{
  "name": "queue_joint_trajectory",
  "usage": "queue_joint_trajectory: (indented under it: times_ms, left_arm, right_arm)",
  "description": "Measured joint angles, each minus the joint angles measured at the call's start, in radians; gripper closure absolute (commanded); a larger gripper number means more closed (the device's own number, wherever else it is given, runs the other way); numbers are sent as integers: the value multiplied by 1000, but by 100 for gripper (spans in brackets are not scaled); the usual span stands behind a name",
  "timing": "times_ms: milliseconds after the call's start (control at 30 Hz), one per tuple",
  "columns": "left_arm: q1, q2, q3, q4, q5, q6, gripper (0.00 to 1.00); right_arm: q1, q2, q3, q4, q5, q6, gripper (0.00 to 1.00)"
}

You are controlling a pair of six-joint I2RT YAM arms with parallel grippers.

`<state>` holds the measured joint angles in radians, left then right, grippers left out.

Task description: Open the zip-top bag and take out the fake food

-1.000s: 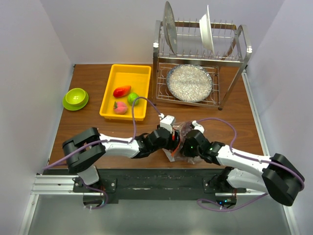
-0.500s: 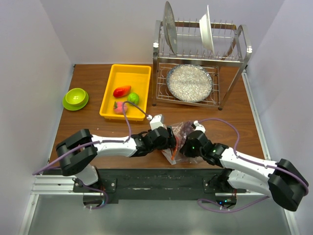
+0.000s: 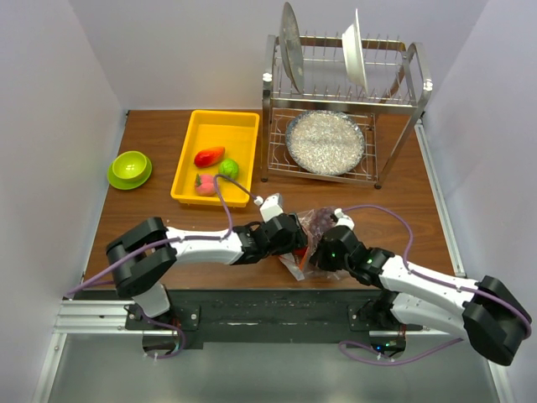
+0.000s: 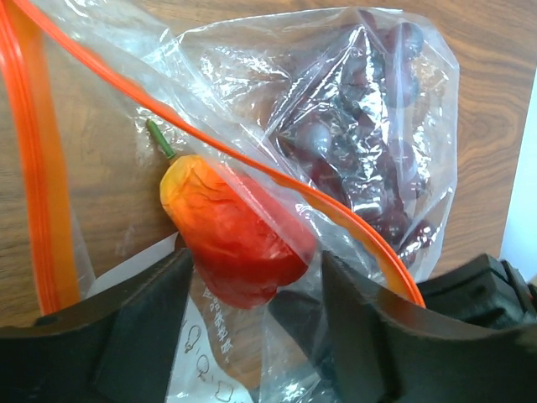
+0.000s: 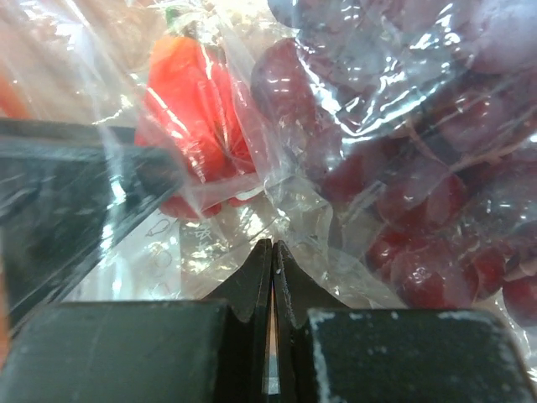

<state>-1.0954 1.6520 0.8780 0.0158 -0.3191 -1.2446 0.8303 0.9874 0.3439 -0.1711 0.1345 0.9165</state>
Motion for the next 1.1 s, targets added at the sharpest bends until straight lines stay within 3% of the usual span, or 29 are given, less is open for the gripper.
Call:
queue_joint_trajectory:
  times_ms: [200,533,633,767,867,1100]
  left_arm:
    - [0,44,48,-42,-1,-31,36]
    - [-7,103,113,-98,-27,-18,29]
    - [-8,122,117,-129,-43,0,34]
    - [-8,121,111,-134,-60,19,53]
    - [-11,110,98,-126,-71,44,57]
    - [-11,43,32,-126,-79,159,58]
  right_arm:
    - [0,-16,-2,0,0,4,98]
    - [0,-16,-2,-6,6,6,98]
    - [0,-35,-2,-43,21,6,98]
    - [0,-78,-1,-90,42,6,98]
    - [0,-85,2,-115,60,6,98]
    - [0,-84,2,-153,87,6,98]
